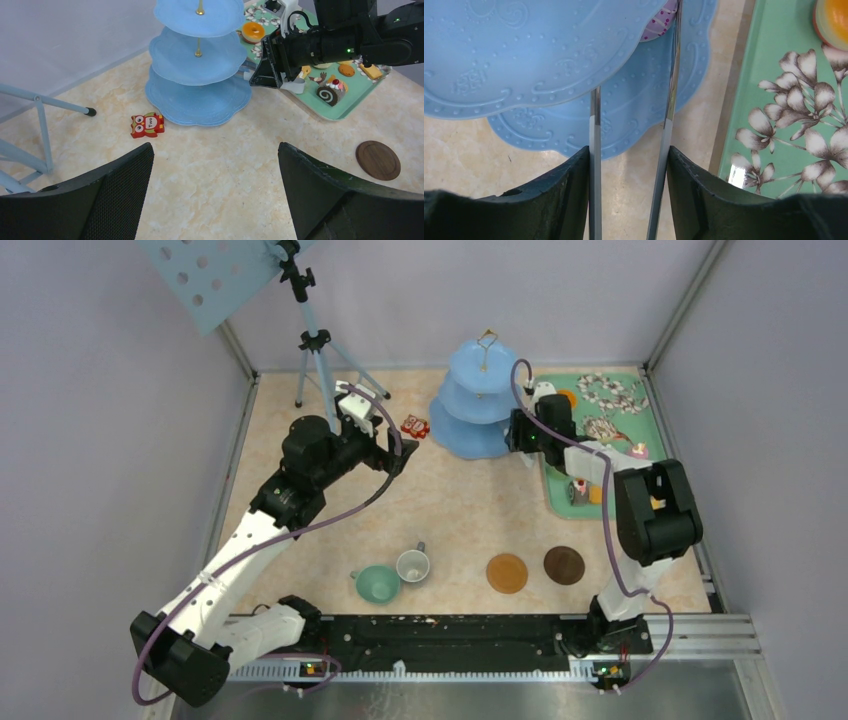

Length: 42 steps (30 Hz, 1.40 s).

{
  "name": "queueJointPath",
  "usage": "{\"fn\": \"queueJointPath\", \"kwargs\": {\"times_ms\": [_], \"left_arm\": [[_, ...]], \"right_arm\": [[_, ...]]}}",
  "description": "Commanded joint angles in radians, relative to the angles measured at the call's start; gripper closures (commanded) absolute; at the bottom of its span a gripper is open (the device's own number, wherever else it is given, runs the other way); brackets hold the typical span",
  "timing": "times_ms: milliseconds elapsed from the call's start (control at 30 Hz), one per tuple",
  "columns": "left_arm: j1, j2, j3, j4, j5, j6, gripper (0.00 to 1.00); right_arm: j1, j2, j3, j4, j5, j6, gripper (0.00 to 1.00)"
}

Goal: Serve the afternoon tea

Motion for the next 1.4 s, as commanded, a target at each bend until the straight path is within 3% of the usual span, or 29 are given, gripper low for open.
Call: {"fn": "queueJointPath", "kwargs": {"times_ms": [0, 367, 567, 700, 833, 967, 1367], "left_arm": [[-0.003, -0.004, -0.008, 0.059, -0.003, 0.006, 0.01], [-0.004, -0.007, -0.009, 0.062, 0.007, 0.001, 0.01], [-0.004, -0.006, -0.008, 0.064, 0.013, -0.003, 0.01], [-0.004, -0.007, -0.008, 0.063, 0.016, -0.005, 0.01], [-0.003, -0.005, -0.009, 0.064, 0.019, -0.008, 0.01], [-0.004, -0.001, -0.009, 0.066, 0.02, -0.01, 0.01], [-0.003, -0.001, -0.01, 0.067, 0.013, -0.006, 0.01]], "right_arm": [[0.007, -0.048, 0.0, 0.059, 0.011, -0.004, 0.47], [0.008, -0.128, -0.04, -0.01, 0.037, 0.005, 0.44], [0.007, -0.301, -0.148, -0.099, 0.069, 0.022, 0.46], [0.006, -0.419, -0.211, -0.218, 0.17, 0.028, 0.46], [-0.058, -0.477, -0.21, -0.287, 0.199, 0.077, 0.48], [-0.146, -0.439, -0.137, -0.33, 0.151, 0.124, 0.49], [-0.213, -0.16, 0.201, -0.468, 0.145, 0.136, 0.48]]}}
